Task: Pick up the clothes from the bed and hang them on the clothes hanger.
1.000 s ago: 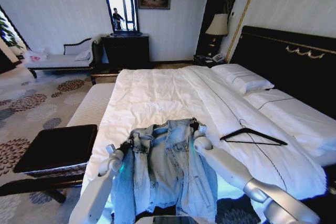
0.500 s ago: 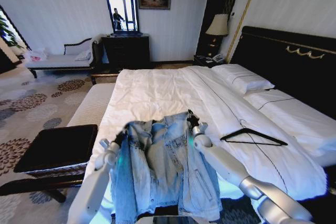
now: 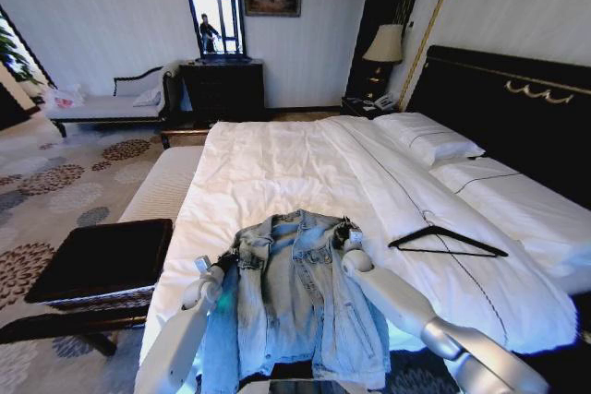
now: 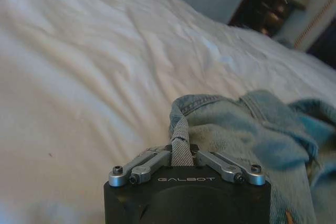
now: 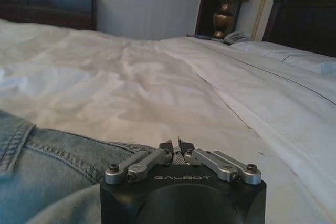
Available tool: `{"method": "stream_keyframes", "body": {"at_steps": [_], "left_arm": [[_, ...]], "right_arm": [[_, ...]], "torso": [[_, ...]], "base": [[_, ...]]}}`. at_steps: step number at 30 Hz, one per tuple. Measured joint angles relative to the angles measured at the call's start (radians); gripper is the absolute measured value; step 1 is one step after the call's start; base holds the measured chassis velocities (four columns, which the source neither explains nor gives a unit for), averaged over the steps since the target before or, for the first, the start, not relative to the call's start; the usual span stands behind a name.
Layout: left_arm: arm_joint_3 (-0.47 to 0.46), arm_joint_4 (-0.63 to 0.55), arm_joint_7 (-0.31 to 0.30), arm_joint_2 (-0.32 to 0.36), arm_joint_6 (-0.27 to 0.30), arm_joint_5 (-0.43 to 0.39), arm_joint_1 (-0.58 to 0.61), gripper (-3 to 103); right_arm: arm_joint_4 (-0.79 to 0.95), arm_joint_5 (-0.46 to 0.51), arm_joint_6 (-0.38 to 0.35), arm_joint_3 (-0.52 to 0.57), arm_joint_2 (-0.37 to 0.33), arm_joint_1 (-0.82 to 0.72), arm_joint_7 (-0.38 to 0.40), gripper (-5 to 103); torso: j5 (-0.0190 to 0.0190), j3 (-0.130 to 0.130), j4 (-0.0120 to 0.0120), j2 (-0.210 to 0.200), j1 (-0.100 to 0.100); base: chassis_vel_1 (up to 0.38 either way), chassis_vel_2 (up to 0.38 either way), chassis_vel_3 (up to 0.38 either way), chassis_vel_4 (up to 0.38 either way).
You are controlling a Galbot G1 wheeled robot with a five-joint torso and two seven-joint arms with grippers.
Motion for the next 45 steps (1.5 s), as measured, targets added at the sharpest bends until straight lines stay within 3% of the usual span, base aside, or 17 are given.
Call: {"method": "stream_keyframes", "body": {"at_steps": [8, 12, 14, 15, 18, 22, 23, 24, 25, 26, 28, 29, 31, 32, 34, 39, 45], "left_arm": [[-0.023, 0.010, -0.033, -0.008, -0.013, 0.026, -0.020, 3], [-0.092, -0.067, -0.081, 0.000, -0.001, 0.025, -0.001, 12], [-0.115, -0.102, -0.092, 0.005, 0.003, 0.015, 0.019, 18], [-0.134, -0.133, -0.096, 0.008, 0.005, 0.008, 0.039, 23], [-0.210, -0.293, -0.093, 0.007, -0.005, 0.006, 0.175, 39], [-0.253, -0.381, -0.082, -0.012, -0.018, 0.013, 0.256, 44], [-0.323, -0.472, -0.079, -0.053, -0.034, 0.001, 0.327, 50], [-0.453, -0.587, -0.120, -0.121, -0.042, -0.091, 0.369, 66], [-0.483, -0.601, -0.142, -0.126, -0.039, -0.114, 0.360, 72], [-0.483, -0.601, -0.142, -0.126, -0.039, -0.114, 0.360, 72], [-0.497, -0.608, -0.179, -0.118, -0.031, -0.133, 0.331, 82], [-0.502, -0.625, -0.197, -0.113, -0.022, -0.157, 0.317, 82], [-0.513, -0.693, -0.229, -0.106, 0.002, -0.218, 0.295, 93], [-0.513, -0.693, -0.229, -0.106, 0.002, -0.218, 0.295, 93], [-0.533, -0.872, -0.241, -0.083, 0.027, -0.295, 0.283, 99], [-0.554, -1.077, -0.221, -0.043, 0.038, -0.281, 0.326, 100], [-0.534, -1.117, -0.224, -0.071, 0.041, -0.224, 0.382, 100]], "right_arm": [[-0.014, -0.044, 0.044, 0.012, 0.008, -0.004, -0.013, 2], [0.030, -0.058, 0.087, 0.038, 0.003, 0.006, -0.006, 22], [0.059, -0.067, 0.095, 0.049, -0.009, 0.006, 0.007, 22], [0.082, -0.076, 0.099, 0.057, -0.019, 0.004, 0.017, 27], [0.225, -0.101, 0.103, 0.097, -0.081, -0.039, 0.083, 44], [0.317, -0.095, 0.103, 0.110, -0.113, -0.078, 0.090, 49], [0.431, -0.071, 0.102, 0.111, -0.145, -0.132, 0.081, 54], [0.572, -0.007, 0.073, 0.064, -0.163, -0.195, 0.070, 71], [0.596, 0.007, 0.054, 0.033, -0.154, -0.202, 0.069, 77], [0.596, 0.007, 0.054, 0.033, -0.154, -0.202, 0.069, 77], [0.599, 0.010, 0.040, -0.021, -0.132, -0.194, 0.066, 87], [0.593, 0.011, 0.031, -0.052, -0.120, -0.181, 0.066, 92], [0.575, 0.025, 0.003, -0.109, -0.103, -0.157, 0.078, 97], [0.575, 0.025, 0.003, -0.109, -0.103, -0.157, 0.078, 97], [0.530, 0.048, -0.050, -0.175, -0.085, -0.124, 0.108, 100], [0.451, 0.037, -0.100, -0.244, -0.071, -0.094, 0.129, 100], [0.357, -0.083, -0.129, -0.320, -0.044, -0.062, 0.151, 100]], "torso": [[0.0000, 0.000, 0.0002, 0.000, 0.000], [0.0000, 0.000, 0.0000, 0.000, 0.000], [-0.0001, 0.000, 0.0000, 0.000, 0.000], [0.0001, 0.000, 0.0003, 0.000, 0.000], [0.0001, 0.000, 0.0005, 0.000, 0.000], [-0.0004, 0.000, 0.0003, 0.000, 0.000], [0.0002, 0.000, 0.0003, 0.000, 0.000], [0.0003, 0.000, 0.0004, 0.000, -0.001], [0.0000, 0.000, 0.0005, 0.000, -0.001], [0.0000, 0.000, 0.0005, 0.000, -0.001], [-0.0003, 0.000, 0.0001, 0.000, 0.000], [-0.0004, 0.000, 0.0003, 0.000, 0.000], [-0.0002, 0.000, 0.0003, 0.000, 0.000], [-0.0002, 0.000, 0.0003, 0.000, 0.000], [0.0004, 0.000, 0.0002, 0.000, 0.001], [0.0003, 0.000, 0.0002, 0.000, 0.000], [-0.0001, 0.000, 0.0004, 0.000, 0.000]], "base": [[0.000, 0.000, 0.000, 0.000], [0.000, 0.000, 0.000, 0.000], [0.000, 0.000, 0.000, 0.000], [0.000, 0.000, 0.000, 0.000], [0.000, 0.000, 0.000, 0.000], [0.000, 0.000, 0.000, 0.000], [0.000, 0.000, 0.000, 0.000], [0.000, 0.000, 0.000, 0.000], [0.000, 0.000, 0.000, 0.000], [0.000, 0.000, 0.000, 0.000], [0.000, 0.000, 0.000, 0.000], [0.000, 0.000, 0.000, 0.000], [0.000, 0.000, 0.000, 0.000], [0.000, 0.000, 0.000, 0.000], [0.000, 0.000, 0.000, 0.000], [0.000, 0.000, 0.000, 0.000], [0.000, 0.000, 0.000, 0.000]]}}
